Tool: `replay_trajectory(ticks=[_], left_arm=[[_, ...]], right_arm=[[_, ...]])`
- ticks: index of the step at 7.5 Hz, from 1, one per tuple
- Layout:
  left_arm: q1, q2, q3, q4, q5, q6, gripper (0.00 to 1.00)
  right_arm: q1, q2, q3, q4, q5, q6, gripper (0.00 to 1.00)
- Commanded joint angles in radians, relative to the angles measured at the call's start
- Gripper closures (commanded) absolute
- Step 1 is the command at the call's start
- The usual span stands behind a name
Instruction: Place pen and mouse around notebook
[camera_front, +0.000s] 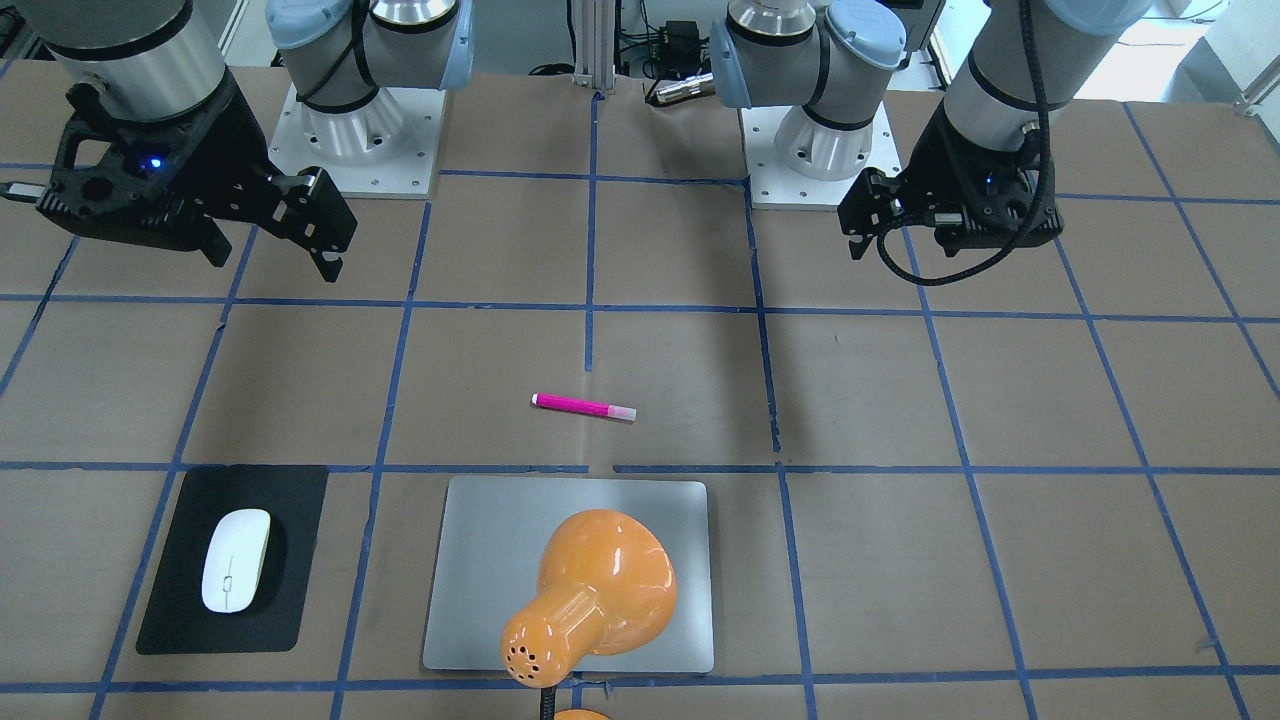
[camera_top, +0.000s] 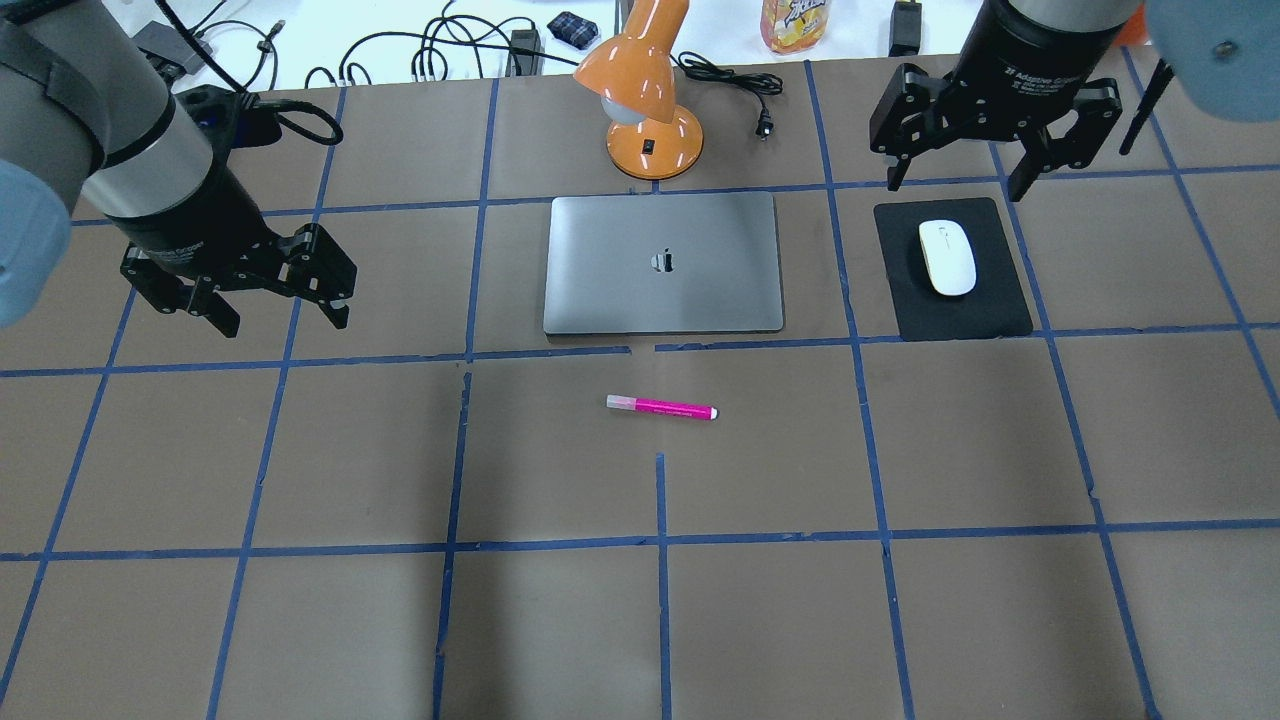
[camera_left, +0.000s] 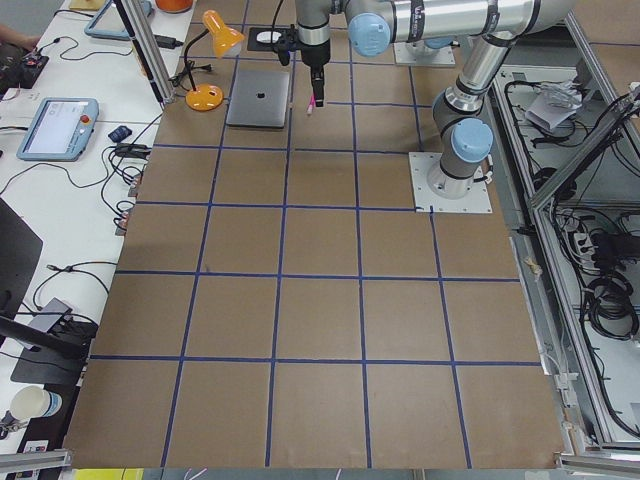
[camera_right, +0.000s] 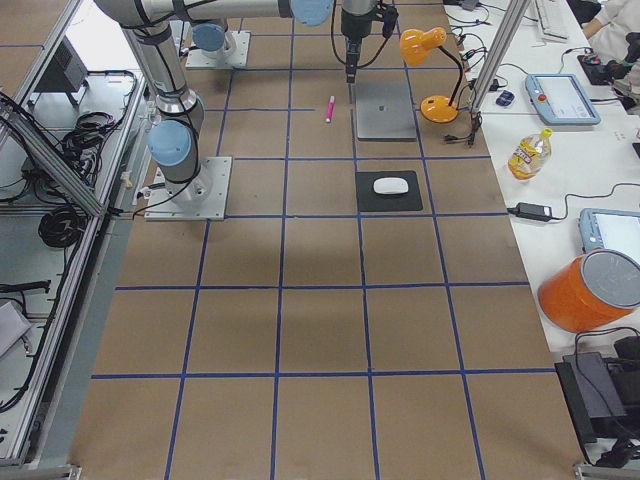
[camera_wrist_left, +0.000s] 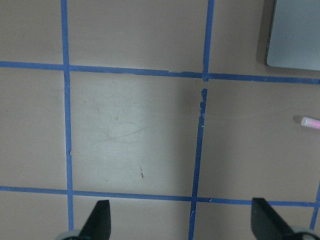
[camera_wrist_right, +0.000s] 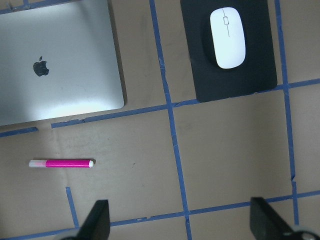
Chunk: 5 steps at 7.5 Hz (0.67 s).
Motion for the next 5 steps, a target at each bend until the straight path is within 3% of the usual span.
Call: replay_trajectory(ticks=[1,5], left_arm=[[-0.003,0.023,-0.001,-0.004,-0.004,0.0,0.0],[-0.004,0.032,-0.004,-0.002,-0.004,0.0,0.0]], right_arm=[[0.0,0.002,0.0,0.0,-0.001,-0.003,0.0],[0.0,-0.002,0.012,-0.002,0.0,-0.001,0.0]])
